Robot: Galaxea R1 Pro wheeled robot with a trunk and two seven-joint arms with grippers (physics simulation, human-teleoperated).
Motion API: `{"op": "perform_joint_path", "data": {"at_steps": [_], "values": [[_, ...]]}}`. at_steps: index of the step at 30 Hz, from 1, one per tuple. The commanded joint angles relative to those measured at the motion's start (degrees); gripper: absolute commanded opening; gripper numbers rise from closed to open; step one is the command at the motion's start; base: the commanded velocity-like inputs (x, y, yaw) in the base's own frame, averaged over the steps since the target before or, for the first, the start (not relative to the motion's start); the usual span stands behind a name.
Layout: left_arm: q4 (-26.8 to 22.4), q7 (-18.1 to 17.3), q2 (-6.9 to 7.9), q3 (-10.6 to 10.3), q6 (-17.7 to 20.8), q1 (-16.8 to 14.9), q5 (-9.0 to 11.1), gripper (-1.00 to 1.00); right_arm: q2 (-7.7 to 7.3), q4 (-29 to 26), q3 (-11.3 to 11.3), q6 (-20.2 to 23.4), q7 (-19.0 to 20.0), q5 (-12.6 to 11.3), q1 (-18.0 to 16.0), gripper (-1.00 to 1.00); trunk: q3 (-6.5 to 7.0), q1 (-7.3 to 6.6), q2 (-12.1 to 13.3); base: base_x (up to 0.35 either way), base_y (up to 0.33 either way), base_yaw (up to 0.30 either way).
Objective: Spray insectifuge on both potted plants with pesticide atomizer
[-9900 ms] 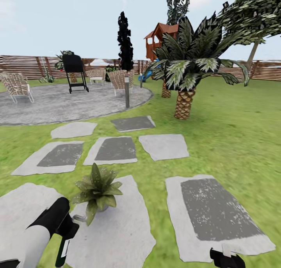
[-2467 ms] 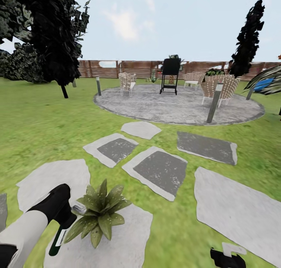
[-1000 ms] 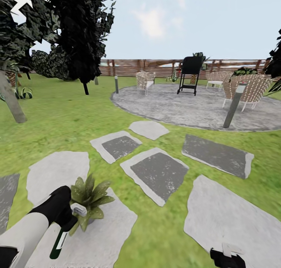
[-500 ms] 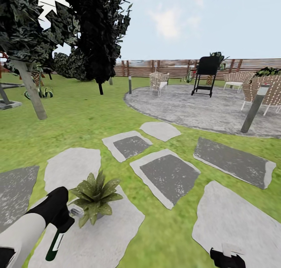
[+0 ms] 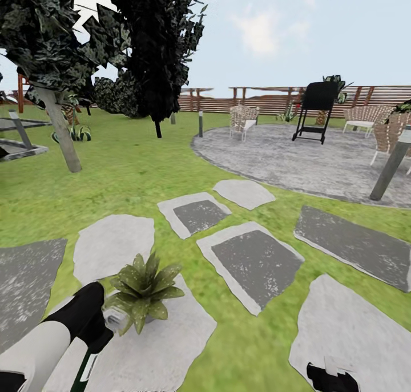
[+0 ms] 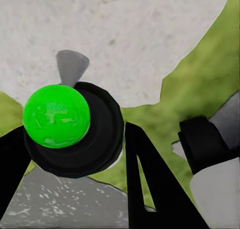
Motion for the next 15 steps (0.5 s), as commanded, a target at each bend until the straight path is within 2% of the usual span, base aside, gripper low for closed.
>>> {"op": "perform_joint_path", "data": {"at_steps": [1,4,10,15], "values": [[-0.23,-0.6,0.02,-0.19,0.15,0.25,-0.51,-1.0,0.02,0.1,-0.44,-0.24,-0.16,0.6,-0.06,1.0,-0.05,-0.01,-0.02,0.003,-0.001,0.263],[-0.54,-0.6,0.01,-0.16,0.18,0.48,-0.51,-1.0,0.04,0.1,-0.44,-0.24,-0.16,0.6,-0.06,1.0,-0.05,-0.01,-0.02,0.001,0.0,0.123],[-1.07,-0.45,-0.23,0.13,0.26,0.52,-0.36,-1.0,0.04,0.08,-0.45,-0.24,-0.16,0.6,-0.06,1.0,-0.05,-0.01,-0.02,0.0,0.0,0.011],[-1.14,-0.43,-2.0,0.16,0.2,0.52,-0.37,-1.0,0.04,0.1,-0.44,-0.24,-0.16,0.6,-0.06,1.0,-0.05,-0.01,-0.02,0.0,-0.011,0.193]]}}
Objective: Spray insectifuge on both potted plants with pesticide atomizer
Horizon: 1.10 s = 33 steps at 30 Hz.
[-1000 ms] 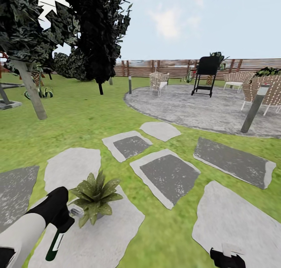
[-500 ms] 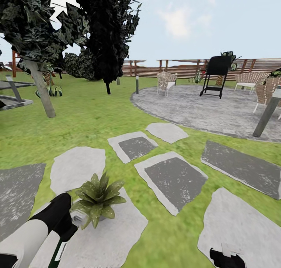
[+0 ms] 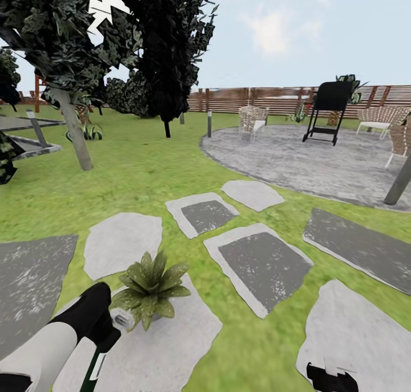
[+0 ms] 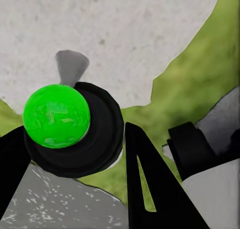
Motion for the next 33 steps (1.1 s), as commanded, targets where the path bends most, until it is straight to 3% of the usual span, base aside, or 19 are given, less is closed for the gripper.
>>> {"op": "perform_joint_path", "data": {"at_steps": [1,6,10,12,14,17,18,20,22,24,25,29,31,33], "values": [[-0.1,-0.6,-0.23,-0.27,0.1,-0.03,-0.61,-1.0,0.0,0.1,-0.44,-0.23,-0.15,0.6,-0.05,1.0,-0.06,-0.01,-0.02,0.0,-0.146,0.267],[-0.34,-0.6,-0.71,-0.19,-0.41,-0.03,-0.59,-1.0,0.06,0.1,-0.44,-0.23,-0.09,0.6,-0.05,1.0,-0.06,-0.01,-0.02,-0.034,-0.242,0.111],[-4.75,-0.64,-0.69,0.43,-0.57,-0.03,-0.55,-1.0,-0.08,0.18,-0.41,-0.23,-0.01,0.74,-0.05,1.0,-0.06,-0.01,-0.02,-0.216,-0.219,0.006],[-5.96,-0.61,-0.67,2.24,-1.46,-0.03,-0.51,-1.0,-0.13,0.14,0.42,-0.23,0.12,1.65,-0.05,1.0,-0.06,-0.01,-0.02,-0.265,-0.182,0.001],[-5.94,-0.61,-0.61,7.15,-9.37,0.39,-0.5,-1.0,-0.13,-0.08,4.3,-0.36,0.28,5.18,-0.05,1.0,-0.06,-0.01,-0.02,-0.276,-0.171,0.0],[-5.76,-0.6,-0.6,13.61,-18.91,2.08,-0.44,-1.0,0.09,-1.12,8.26,-0.47,1.96,7.34,-0.05,1.0,-0.06,-0.01,-0.02,-0.281,-0.153,0.0],[-5.75,-0.65,-0.6,15.75,-22.44,2.78,-0.43,-1.0,0.22,-2.83,9.71,-0.49,4.63,7.61,-0.05,1.0,-0.06,-0.01,-0.02,-0.289,-0.137,0.0],[-5.69,-0.68,-0.59,17.8,-29.17,3.48,-0.36,-1.0,0.31,-7.21,11.79,-0.49,11.71,7.8,-0.05,1.0,-0.06,-0.01,-0.02,-0.297,-0.129,0.0],[-5.12,-0.69,-0.63,18.57,-35.74,3.72,-0.28,-1.0,0.34,-11.63,12.74,-0.41,19.85,7.91,-0.08,1.0,-0.06,-0.01,-0.02,-0.305,-0.112,0.0],[-3.28,-0.69,-0.67,18.83,-40.94,3.81,-0.32,-1.0,0.35,-15.63,13.2,-0.28,28.81,8.22,-0.08,1.0,-0.06,-0.01,-0.02,-0.312,-0.079,0.0],[-2.84,-0.69,-0.67,18.85,-42.35,3.82,-0.33,-1.0,0.35,-16.83,13.29,-0.25,31.48,8.63,-0.07,1.0,-0.06,-0.01,-0.02,-0.314,-0.044,0.0],[-1.9,-0.85,-0.74,18.83,-52.67,3.84,-0.28,-1.0,0.47,-21.57,13.43,-0.1,46.68,14.76,-0.12,1.0,-0.06,-0.01,-0.02,-0.312,-0.011,0.0],[-1.81,-1.14,-0.76,18.75,-55.3,3.84,-0.25,-1.0,0.54,-22.18,13.44,-0.07,51.6,16.83,-0.4,1.0,-0.06,-0.01,-0.02,-0.204,-0.002,0.0],[-1.78,-1.25,-0.77,18.64,-56.28,3.84,-0.36,-1.0,0.59,-22.68,13.44,-0.17,53.99,17.61,-0.58,1.0,-0.06,-0.01,-0.02,-0.07,-0.001,0.0]]}}
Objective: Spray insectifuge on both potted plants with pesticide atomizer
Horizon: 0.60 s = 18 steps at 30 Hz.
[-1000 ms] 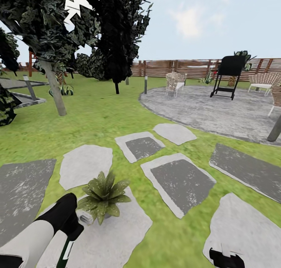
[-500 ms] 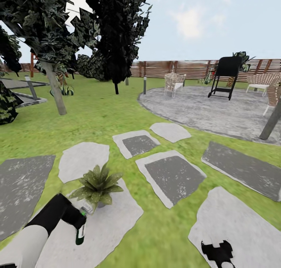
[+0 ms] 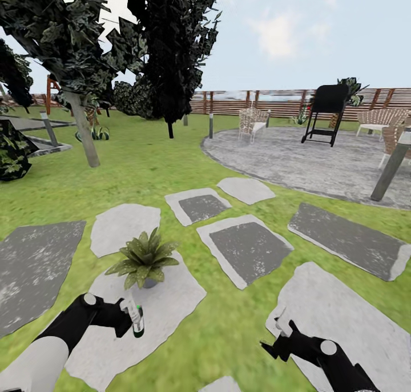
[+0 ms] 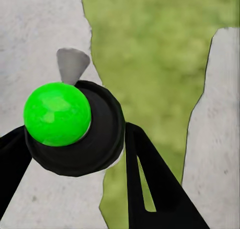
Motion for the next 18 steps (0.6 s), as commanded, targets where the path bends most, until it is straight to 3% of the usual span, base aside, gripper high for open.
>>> {"op": "perform_joint_path", "data": {"at_steps": [1,3,5,8,9,12,15,18], "values": [[-0.05,-0.45,-0.06,0.25,-0.37,-0.03,-0.66,-1.0,0.07,-1.17,0.82,-0.42,2.0,0.89,-0.11,1.0,-0.05,-0.02,-0.02,-0.016,0.0,0.0],[-0.05,-0.48,-0.02,0.21,-0.46,-0.03,-0.83,-1.0,0.08,-1.78,3.32,-0.44,3.03,0.93,-0.13,1.0,-0.05,-0.02,-0.02,-0.008,0.0,0.0],[-0.05,-0.49,0.01,0.14,-0.48,-0.03,-1.05,-1.0,0.08,-2.12,7.5,-0.47,3.6,0.9,-0.14,1.0,-0.05,-0.02,-0.02,-0.002,0.0,0.0],[-0.05,-0.5,0.02,-0.69,-0.42,-0.03,-1.22,-1.0,0.89,-2.33,9.36,-0.41,3.79,0.89,-0.14,1.0,-0.05,-0.02,-0.02,0.0,0.0,0.0],[-0.05,-0.5,0.02,-1.32,-0.4,-0.03,-1.24,-1.0,1.64,-2.36,9.53,-0.36,3.81,0.94,-0.14,-1.0,-0.05,-0.02,-0.02,0.0,0.0,0.0],[-0.05,-0.5,-0.01,-4.55,-0.3,-0.03,-1.14,-1.0,3.37,-2.44,9.8,-0.39,3.79,1.01,-0.14,-1.0,-0.05,-0.02,-0.02,0.0,0.0,0.0],[-0.05,-0.5,-0.27,-5.76,-0.27,-0.03,-1.1,-1.0,5.03,-3.51,9.91,-0.23,3.84,1.1,-0.14,-1.0,-0.05,-0.02,-0.02,0.0,0.0,0.0],[-0.05,-0.72,-1.6,-7.57,-0.16,-0.11,-1.1,-1.0,7.73,-4.13,9.98,-0.19,3.92,1.29,-0.15,-1.0,-0.05,-0.02,-0.02,0.0,0.0,0.0]]}}
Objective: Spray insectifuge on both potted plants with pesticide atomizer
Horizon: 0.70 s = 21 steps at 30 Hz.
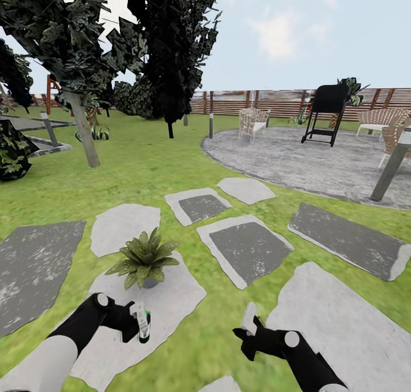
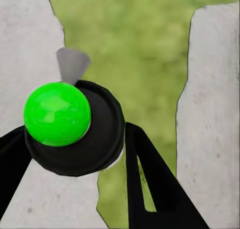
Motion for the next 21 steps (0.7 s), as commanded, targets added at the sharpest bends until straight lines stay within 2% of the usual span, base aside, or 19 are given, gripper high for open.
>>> {"op": "perform_joint_path", "data": {"at_steps": [1,2,4,5,7,10,14,16,18,21], "values": [[-0.07,-0.57,-0.86,-1.36,0.09,-0.03,-0.41,-1.0,1.45,-0.16,0.08,-0.33,0.33,0.67,-0.08,-1.0,-0.06,-0.01,-0.02,0.0,0.0,0.0],[-0.1,-0.65,-1.25,-2.37,0.16,-0.03,-0.4,-1.0,2.12,-0.19,1.11,-0.33,0.34,0.68,-0.09,-1.0,-0.06,-0.01,-0.02,0.0,0.0,0.0],[-0.15,-0.76,-2.3,-4.94,0.27,-0.03,-0.4,-1.0,3.69,-0.75,6.17,-0.3,0.34,0.61,-0.16,-1.0,-0.06,-0.01,-0.02,0.0,0.0,0.0],[-0.15,-0.77,-2.73,-5.59,0.29,-0.03,-0.4,-1.0,4.22,-1.5,8.35,-0.27,0.34,0.52,-0.26,-1.0,-0.06,-0.01,-0.02,0.0,0.0,0.0],[-0.2,-0.79,-3.6,-6.13,0.26,-0.03,-0.45,-1.0,4.98,-2.39,10.36,-0.25,0.34,0.37,-0.35,-1.0,-0.06,-0.01,-0.02,0.0,0.0,0.0],[-0.24,-0.79,-4.91,-6.35,0.05,-0.03,-0.48,-1.0,5.78,-2.62,10.96,-0.24,0.34,0.3,-0.37,-1.0,-0.06,-0.01,-0.02,0.0,0.0,0.0],[-0.25,-0.85,-5.49,-6.46,-0.34,-0.03,-0.49,-1.0,6.0,-2.7,11.07,-0.24,0.34,0.35,-0.38,-1.0,-0.06,-0.01,-0.02,0.0,0.0,0.0],[-0.25,-1.07,-5.53,-7.73,-0.45,-0.03,-0.49,-1.0,6.02,-2.71,11.08,-0.24,0.34,0.35,-0.38,-1.0,-0.06,-0.01,-0.02,0.0,0.0,0.0],[-0.25,-1.13,-5.59,-10.33,-1.0,-0.03,-0.38,-1.0,6.02,-2.71,11.08,-0.24,0.34,0.35,-0.38,-1.0,-0.06,-0.01,-0.02,0.0,0.0,0.0],[-0.25,-1.14,-6.36,-12.6,-1.86,-0.03,-0.44,-1.0,6.02,-2.77,11.08,-0.24,0.34,0.35,-0.38,-1.0,-0.06,-0.01,-0.02,0.0,0.0,0.0]]}}
